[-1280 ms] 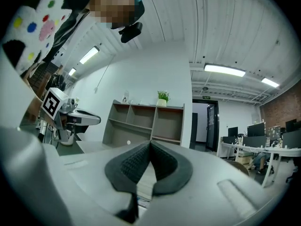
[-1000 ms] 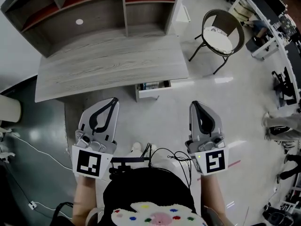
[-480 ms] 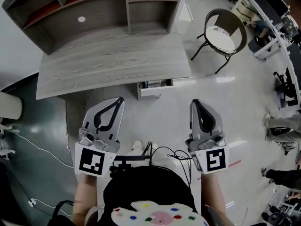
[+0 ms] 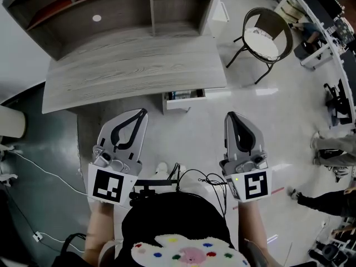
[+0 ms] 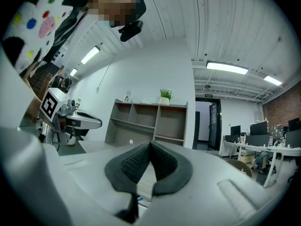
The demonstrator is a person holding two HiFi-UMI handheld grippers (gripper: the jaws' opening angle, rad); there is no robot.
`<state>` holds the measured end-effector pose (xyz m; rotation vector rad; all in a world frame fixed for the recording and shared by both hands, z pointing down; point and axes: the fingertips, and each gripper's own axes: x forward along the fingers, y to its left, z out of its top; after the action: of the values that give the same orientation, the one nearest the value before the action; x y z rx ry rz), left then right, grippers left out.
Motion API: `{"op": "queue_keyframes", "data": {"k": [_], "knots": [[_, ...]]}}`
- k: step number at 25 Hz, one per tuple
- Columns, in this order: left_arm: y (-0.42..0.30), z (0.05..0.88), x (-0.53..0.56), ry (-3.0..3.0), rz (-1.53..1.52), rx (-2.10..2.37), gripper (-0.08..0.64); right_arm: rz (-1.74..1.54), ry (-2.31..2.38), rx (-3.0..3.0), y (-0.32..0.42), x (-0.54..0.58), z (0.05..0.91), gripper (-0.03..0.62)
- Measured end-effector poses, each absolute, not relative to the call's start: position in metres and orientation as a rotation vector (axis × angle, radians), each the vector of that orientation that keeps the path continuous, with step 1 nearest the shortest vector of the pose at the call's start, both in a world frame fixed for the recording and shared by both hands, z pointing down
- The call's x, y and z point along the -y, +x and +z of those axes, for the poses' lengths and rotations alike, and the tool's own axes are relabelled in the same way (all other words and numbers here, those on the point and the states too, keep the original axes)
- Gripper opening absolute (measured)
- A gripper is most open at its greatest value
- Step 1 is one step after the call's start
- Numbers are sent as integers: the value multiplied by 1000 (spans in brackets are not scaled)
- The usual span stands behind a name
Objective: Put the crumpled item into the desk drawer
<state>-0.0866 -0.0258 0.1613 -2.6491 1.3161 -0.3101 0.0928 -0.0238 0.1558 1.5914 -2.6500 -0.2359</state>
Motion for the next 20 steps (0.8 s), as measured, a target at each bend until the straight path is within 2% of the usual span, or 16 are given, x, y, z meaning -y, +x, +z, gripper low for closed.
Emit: {"op": "queue_keyframes", "data": {"k": [20], "knots": [[-85,163,24,-2645,-331,-1304,6,-220,1577,2655,90,20,158,9]]}}
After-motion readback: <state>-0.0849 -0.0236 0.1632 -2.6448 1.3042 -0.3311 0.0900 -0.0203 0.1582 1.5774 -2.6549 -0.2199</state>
